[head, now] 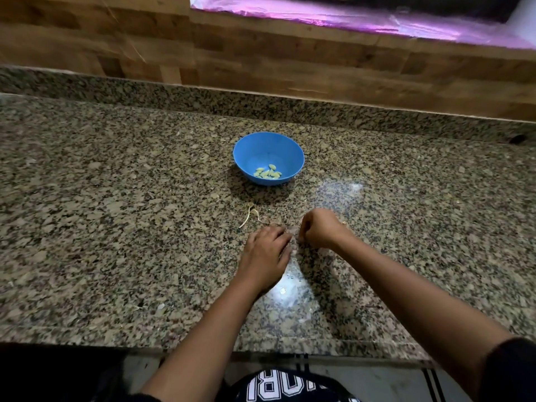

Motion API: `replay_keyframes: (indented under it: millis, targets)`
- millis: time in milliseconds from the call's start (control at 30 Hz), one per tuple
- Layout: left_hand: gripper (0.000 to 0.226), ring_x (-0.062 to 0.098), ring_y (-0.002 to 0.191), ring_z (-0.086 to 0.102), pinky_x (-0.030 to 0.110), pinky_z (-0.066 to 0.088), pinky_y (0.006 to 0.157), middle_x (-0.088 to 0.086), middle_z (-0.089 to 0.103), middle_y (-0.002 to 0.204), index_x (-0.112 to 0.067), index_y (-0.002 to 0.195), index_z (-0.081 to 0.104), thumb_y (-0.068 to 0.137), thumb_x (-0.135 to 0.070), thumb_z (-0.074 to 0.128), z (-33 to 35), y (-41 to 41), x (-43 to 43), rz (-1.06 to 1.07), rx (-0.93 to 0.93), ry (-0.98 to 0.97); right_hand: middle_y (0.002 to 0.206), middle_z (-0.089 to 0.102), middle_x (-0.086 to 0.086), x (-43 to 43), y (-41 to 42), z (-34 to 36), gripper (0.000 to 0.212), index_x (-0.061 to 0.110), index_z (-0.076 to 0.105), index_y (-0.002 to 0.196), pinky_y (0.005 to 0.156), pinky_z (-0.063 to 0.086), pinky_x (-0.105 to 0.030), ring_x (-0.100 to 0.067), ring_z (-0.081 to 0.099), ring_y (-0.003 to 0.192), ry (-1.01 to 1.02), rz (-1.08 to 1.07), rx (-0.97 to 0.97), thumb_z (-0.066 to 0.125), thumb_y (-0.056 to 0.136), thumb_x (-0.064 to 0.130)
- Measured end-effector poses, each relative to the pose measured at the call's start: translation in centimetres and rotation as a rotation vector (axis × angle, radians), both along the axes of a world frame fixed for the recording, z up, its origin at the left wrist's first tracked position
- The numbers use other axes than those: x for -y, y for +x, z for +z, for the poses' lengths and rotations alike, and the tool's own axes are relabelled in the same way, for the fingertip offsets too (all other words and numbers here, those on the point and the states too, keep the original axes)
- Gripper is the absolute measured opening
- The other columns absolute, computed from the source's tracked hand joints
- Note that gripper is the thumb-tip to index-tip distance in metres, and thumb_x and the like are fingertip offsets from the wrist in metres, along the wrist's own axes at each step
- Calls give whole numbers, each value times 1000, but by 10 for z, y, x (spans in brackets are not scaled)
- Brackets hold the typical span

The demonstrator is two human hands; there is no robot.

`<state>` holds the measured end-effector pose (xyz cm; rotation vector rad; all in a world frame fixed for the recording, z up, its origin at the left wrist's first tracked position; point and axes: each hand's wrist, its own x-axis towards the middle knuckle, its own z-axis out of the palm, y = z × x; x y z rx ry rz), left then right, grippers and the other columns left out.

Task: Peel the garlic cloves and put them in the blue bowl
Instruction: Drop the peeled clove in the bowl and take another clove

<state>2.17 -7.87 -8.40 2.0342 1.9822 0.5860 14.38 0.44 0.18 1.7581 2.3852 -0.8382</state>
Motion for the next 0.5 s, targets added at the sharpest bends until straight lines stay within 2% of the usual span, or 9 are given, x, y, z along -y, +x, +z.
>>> replay_keyframes:
  millis: [133, 267, 400, 500]
  targets:
    - [41, 12, 135, 32, 32, 17, 109, -6, 44, 143, -23, 134, 49, 98, -38, 39, -2, 1, 0, 10, 19, 65, 82, 69, -14, -10, -6, 7, 8, 0, 73, 86, 53, 51, -23, -13, 58, 54, -11, 14, 22, 69, 79, 1]
    - [42, 14, 133, 36, 33, 20, 108, -3, 47, 141, -20, 133, 51, 97, -38, 41, -4, 2, 0, 20, 14, 98, 94, 69, -13, -12, -8, 3, 14, 2, 71, 93, 62, 45, -24, -18, 59, 75, 78, 154, 139, 61, 83, 2]
    - [43, 13, 135, 34, 31, 18, 109, -4, 45, 142, -21, 137, 48, 98, -39, 39, -3, 3, 1, 22, 8, 90, 93, 68, -13, -12, -14, 2, 14, 1, 69, 94, 66, 47, -28, -23, 62, 82, 121, 231, 226, 59, 86, 6]
    - [41, 13, 135, 32, 30, 15, 109, -5, 44, 143, -21, 135, 49, 98, -36, 40, -1, 4, 2, 31, 27, 78, 84, 61, -11, -7, -20, -2, 10, 1, 65, 90, 70, 49, -29, -23, 57, 76, 189, 298, 237, 56, 88, 6]
